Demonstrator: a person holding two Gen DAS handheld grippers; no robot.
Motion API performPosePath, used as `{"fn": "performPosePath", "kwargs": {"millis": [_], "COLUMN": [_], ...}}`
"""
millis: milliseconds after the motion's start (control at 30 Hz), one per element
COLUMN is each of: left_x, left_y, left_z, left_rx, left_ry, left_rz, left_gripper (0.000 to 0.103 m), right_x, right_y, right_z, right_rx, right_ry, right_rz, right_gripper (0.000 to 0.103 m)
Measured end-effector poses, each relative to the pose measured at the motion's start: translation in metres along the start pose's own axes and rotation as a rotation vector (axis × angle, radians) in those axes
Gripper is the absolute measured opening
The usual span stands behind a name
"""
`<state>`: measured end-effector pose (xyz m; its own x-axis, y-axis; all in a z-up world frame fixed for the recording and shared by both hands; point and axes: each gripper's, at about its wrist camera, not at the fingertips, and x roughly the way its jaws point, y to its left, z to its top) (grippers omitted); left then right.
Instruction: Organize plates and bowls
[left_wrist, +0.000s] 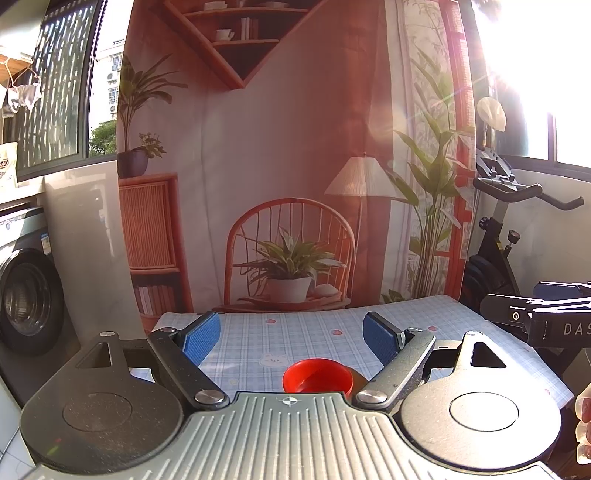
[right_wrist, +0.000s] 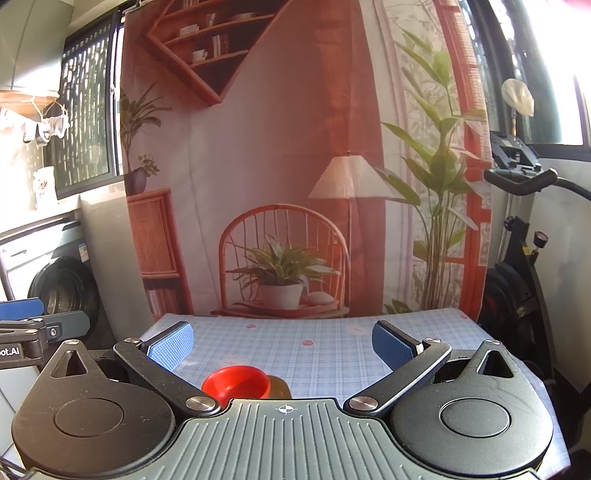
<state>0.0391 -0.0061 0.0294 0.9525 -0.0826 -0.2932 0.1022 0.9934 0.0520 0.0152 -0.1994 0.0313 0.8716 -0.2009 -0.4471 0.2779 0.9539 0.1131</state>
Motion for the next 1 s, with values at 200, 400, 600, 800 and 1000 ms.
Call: {"fn": "performPosePath", "kwargs": {"millis": [200,400,600,800,1000], "left_x": [0.0001,0.0001,-0.0008,-0.0012,-0.0013], "left_y": [0.0002,0.0001,-0.0001,0.0001,-0.0002], "left_z": [0.0002,0.0002,-0.0016,-0.0022,-0.0033], "left_rx": [0.000,-0.001,-0.003,-0.006,-0.005], "left_ry": [0.000,0.001,0.004,0.005,0.004], "left_rz": [-0.001,-0.001,-0.004,-0.003,-0.004], "left_gripper": [0.086,0.086,0.086,0.086,0.086], "right_x": [-0.0004,-0.0008,-0.0007,0.0001,0.0006], "right_y": [-0.0008,-0.0009,-0.0011,-0.0013,-0.0019], "right_z": [-0.0010,-0.0016,-0.0017,-0.0020,-0.0027], "right_rx": [0.000,0.000,0.001,0.000,0.001], "right_ry": [0.000,0.001,0.001,0.003,0.004], "right_rz": [-0.004,-0.006,-0.006,-0.008,-0.009], "right_gripper": [0.103,0.103,0.103,0.103,0.103]}}
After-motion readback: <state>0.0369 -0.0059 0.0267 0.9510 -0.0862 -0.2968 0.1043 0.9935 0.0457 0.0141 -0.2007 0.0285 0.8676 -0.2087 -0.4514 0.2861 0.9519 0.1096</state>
